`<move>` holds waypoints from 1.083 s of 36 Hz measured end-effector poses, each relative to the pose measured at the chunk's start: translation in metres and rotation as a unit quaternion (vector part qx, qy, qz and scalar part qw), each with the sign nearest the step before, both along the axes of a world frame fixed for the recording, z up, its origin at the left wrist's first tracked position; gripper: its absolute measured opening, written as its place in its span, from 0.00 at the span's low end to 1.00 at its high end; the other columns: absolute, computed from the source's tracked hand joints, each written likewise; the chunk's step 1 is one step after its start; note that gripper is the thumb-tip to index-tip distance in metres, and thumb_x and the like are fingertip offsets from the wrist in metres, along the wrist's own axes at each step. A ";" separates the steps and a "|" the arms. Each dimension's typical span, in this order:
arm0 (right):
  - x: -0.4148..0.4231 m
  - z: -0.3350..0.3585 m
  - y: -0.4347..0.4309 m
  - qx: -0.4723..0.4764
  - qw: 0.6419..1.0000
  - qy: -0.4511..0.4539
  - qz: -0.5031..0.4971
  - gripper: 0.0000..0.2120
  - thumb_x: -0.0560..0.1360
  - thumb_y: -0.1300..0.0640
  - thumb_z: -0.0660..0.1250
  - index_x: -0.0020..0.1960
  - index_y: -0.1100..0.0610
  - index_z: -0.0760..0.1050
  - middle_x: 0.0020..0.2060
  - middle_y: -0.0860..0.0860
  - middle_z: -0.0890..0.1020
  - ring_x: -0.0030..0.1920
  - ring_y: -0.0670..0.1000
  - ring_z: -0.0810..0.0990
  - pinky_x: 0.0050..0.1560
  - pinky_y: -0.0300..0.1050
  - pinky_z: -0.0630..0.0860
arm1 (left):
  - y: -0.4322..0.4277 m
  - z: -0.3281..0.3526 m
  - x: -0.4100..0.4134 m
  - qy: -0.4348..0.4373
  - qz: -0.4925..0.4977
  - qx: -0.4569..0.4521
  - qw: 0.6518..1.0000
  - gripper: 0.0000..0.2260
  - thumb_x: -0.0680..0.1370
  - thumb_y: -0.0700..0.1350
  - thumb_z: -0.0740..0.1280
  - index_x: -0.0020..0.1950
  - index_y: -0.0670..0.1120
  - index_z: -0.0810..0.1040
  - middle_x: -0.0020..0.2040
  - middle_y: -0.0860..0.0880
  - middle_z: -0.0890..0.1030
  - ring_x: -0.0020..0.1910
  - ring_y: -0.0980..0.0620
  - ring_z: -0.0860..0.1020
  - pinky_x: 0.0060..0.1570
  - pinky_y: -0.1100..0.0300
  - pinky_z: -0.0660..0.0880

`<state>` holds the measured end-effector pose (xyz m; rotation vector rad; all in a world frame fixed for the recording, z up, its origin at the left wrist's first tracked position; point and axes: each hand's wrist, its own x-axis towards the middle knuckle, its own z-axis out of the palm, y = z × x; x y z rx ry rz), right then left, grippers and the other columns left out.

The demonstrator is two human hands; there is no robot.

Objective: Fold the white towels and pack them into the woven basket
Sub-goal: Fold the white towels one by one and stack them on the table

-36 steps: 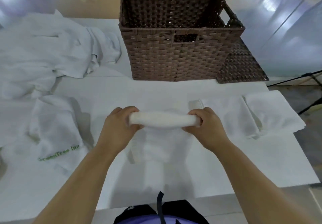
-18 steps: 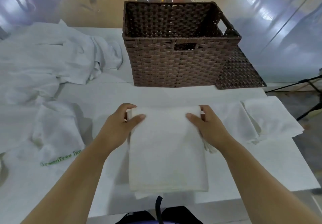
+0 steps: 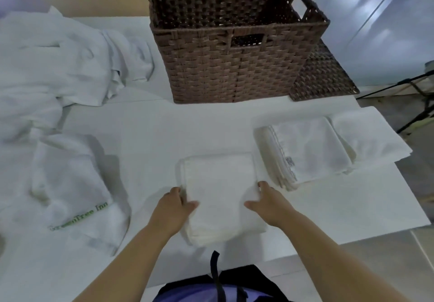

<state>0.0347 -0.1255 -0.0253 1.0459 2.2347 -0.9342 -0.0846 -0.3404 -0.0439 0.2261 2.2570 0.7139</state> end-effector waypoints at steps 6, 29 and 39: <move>0.003 -0.009 -0.018 -0.001 0.999 -0.024 -0.033 0.32 0.77 0.48 0.64 0.73 0.60 0.54 0.67 0.59 0.68 0.65 0.59 0.71 0.62 0.51 0.70 | 0.010 -0.004 -0.003 -0.051 0.020 0.005 0.998 0.18 0.72 0.51 0.72 0.54 0.44 0.70 0.49 0.50 0.77 0.47 0.50 0.76 0.37 0.62 0.69; -0.024 0.057 0.056 0.065 0.941 0.326 -0.061 0.27 0.74 0.52 0.69 0.68 0.42 0.62 0.59 0.43 0.70 0.54 0.42 0.68 0.54 0.36 0.66 | 0.069 0.081 -0.032 0.103 0.073 0.260 0.957 0.27 0.74 0.46 0.70 0.60 0.72 0.62 0.43 0.53 0.80 0.40 0.52 0.80 0.38 0.63 0.73; 0.036 0.088 0.203 0.112 0.942 0.316 -0.018 0.24 0.75 0.49 0.68 0.68 0.40 0.65 0.54 0.41 0.70 0.52 0.43 0.69 0.50 0.37 0.66 | 0.197 0.096 0.013 0.068 0.003 0.280 0.957 0.16 0.74 0.48 0.70 0.52 0.70 0.74 0.44 0.54 0.83 0.41 0.58 0.81 0.38 0.68 0.74</move>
